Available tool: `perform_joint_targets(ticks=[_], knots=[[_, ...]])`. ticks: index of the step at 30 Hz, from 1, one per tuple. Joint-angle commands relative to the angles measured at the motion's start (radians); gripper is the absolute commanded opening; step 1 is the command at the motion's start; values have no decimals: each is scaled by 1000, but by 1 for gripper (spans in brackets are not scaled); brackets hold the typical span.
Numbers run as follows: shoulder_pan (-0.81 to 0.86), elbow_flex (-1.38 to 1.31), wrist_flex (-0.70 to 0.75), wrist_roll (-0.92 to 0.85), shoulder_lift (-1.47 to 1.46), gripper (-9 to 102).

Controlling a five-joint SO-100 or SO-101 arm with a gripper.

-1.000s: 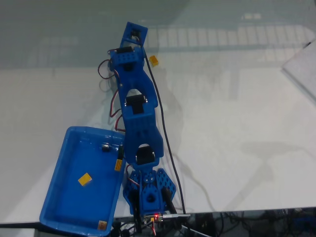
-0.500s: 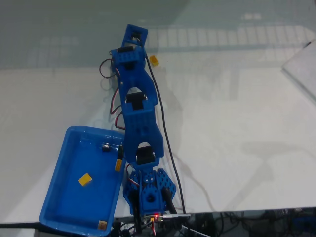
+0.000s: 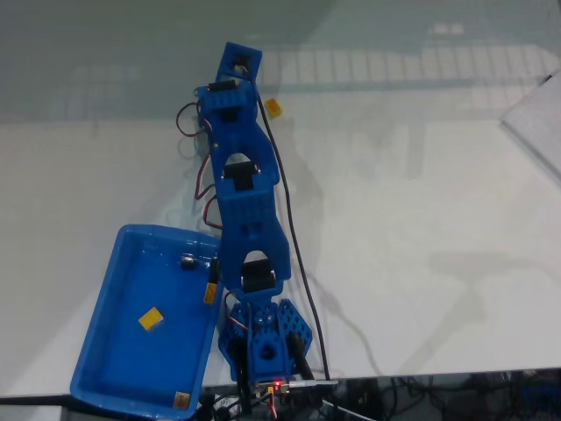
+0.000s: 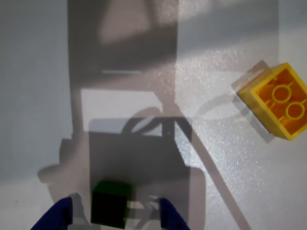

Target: Pick up all the lego then put into the bin

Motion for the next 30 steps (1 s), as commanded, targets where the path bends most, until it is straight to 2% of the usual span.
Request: perform_joint_targets(ticks=[1,8,16,25,30], knots=[[0,-63,3,-9,6,23],[-2,-71,5,-15,-5,17],[-3,-71,6,-28,-12,0],[-11,-71,9,-14,15,0],[-49,-41,77,34,225,0]])
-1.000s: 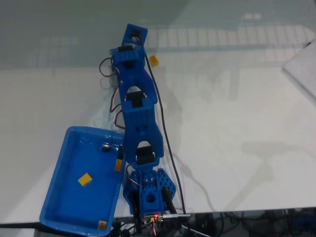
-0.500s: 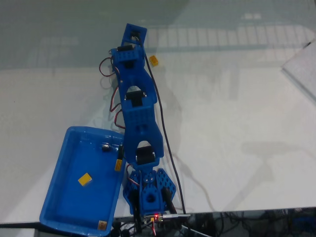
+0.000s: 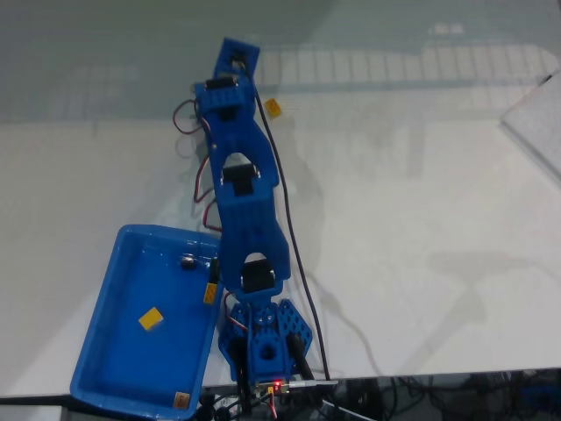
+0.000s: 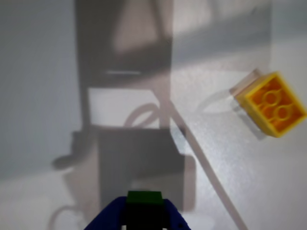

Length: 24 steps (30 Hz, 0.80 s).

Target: Pick up all the lego then put into the bin

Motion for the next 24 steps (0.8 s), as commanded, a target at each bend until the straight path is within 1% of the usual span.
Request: perform_joint_targets(ticks=[1,5,8,10,12,16,19,21,24], knots=[[-48,-14,43,28,201,0],[-133,67,127,48,506,0],[-250,193,196,37,764,0],[-354,268,282,20,916,0],[-474,313,399,5,1029,0],[-727,337,655,-14,1154,0],[-893,339,808,-12,1190,0],[-986,345,876,-9,1200,0],[-1078,388,885,0,1212,0]])
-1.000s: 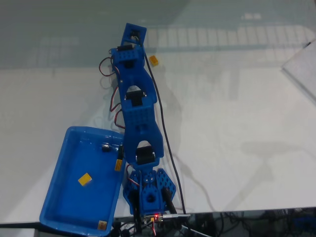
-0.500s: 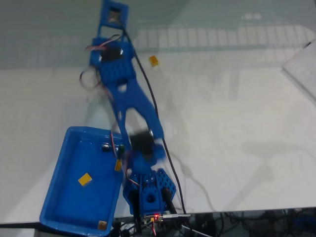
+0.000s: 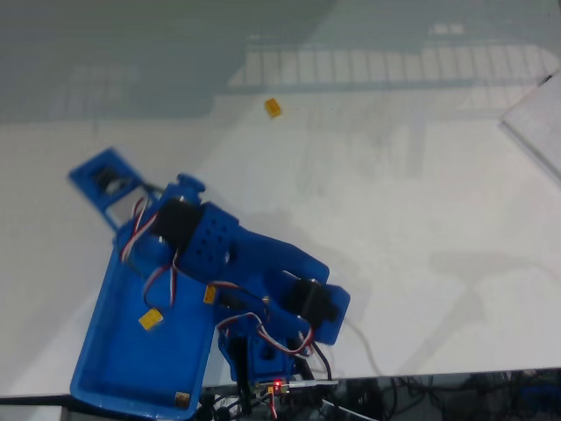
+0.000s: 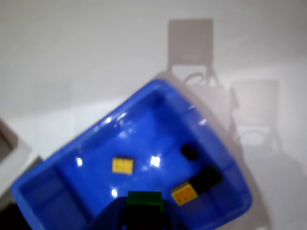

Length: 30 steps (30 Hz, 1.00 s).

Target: Pick up all the lego then put into the bin

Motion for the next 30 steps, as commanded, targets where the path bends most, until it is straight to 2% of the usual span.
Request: perform_joint_targets(ticks=[1,6,11,15,19,23,27,30], knots=[[-87,34,20,-5,14,0],[-120,149,12,-61,8,3],[-117,158,11,-57,5,23],[-97,152,11,-63,5,30],[-28,121,-12,-71,-8,32],[268,9,-144,-52,-103,33],[653,-63,-365,-23,-245,34],[882,-64,-512,-26,-364,34]])
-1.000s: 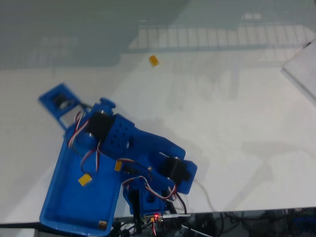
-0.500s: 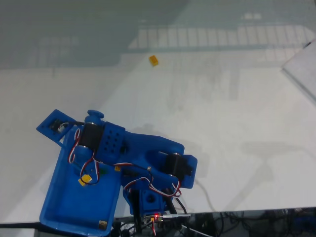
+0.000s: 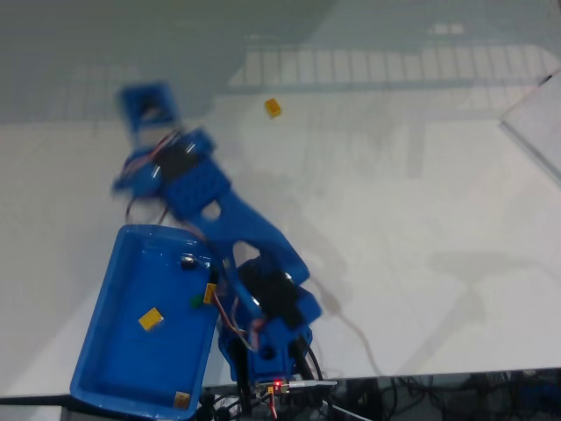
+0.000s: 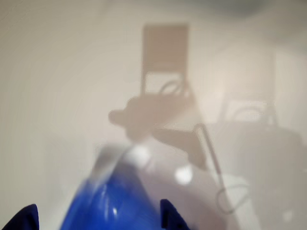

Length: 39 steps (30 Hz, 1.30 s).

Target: Pick up all the lego then put into the bin

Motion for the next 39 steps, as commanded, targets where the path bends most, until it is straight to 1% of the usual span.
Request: perform_joint_targets(ticks=[1,4,7,11,15,24,26,30,34,39], knots=[[290,-67,-137,-20,-100,34],[443,-69,-235,-95,-221,34],[546,-75,-318,-219,-324,34],[615,-104,-437,-391,-442,34],[643,-138,-618,-480,-561,34],[670,-331,-663,-724,-801,33],[672,-336,-719,-739,-834,33],[672,-350,-785,-798,-900,32],[672,-402,-795,-831,-962,30],[663,-428,-793,-827,-996,30]])
